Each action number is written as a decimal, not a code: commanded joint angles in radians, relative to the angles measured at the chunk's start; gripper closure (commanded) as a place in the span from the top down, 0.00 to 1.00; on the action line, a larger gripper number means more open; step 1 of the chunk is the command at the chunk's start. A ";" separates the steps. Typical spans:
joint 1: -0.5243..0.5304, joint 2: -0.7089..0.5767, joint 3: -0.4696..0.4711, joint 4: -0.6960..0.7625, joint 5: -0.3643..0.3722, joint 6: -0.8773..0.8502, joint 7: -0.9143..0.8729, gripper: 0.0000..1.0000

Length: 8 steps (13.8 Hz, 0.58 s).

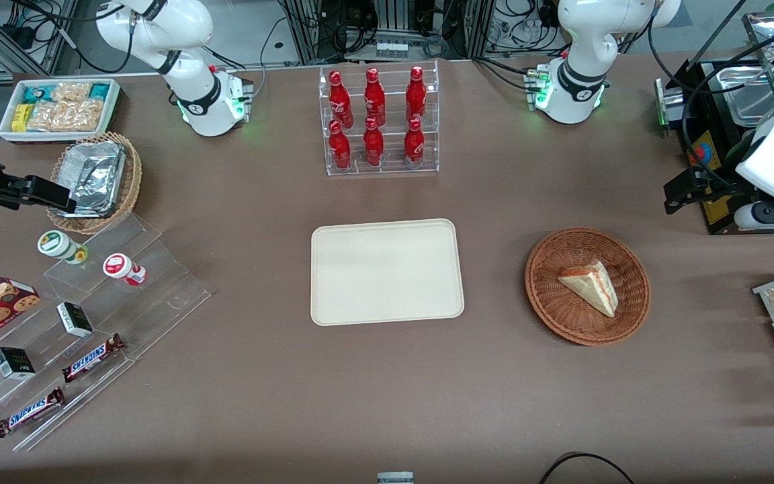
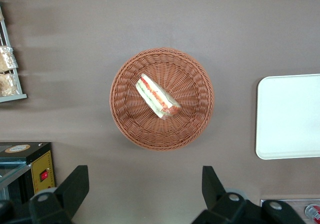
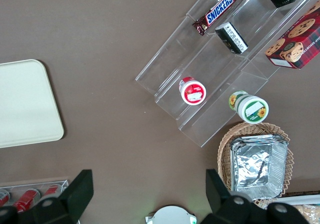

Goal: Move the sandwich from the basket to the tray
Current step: 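Move the left gripper over the wicker basket toward the sandwich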

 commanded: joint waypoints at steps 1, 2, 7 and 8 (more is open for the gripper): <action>0.000 -0.019 0.005 0.011 0.004 -0.044 0.023 1.00; -0.002 -0.014 0.005 0.011 0.004 -0.043 0.019 1.00; -0.014 -0.013 -0.028 -0.147 0.079 0.084 -0.073 1.00; -0.014 -0.023 -0.030 -0.203 0.080 0.141 -0.096 1.00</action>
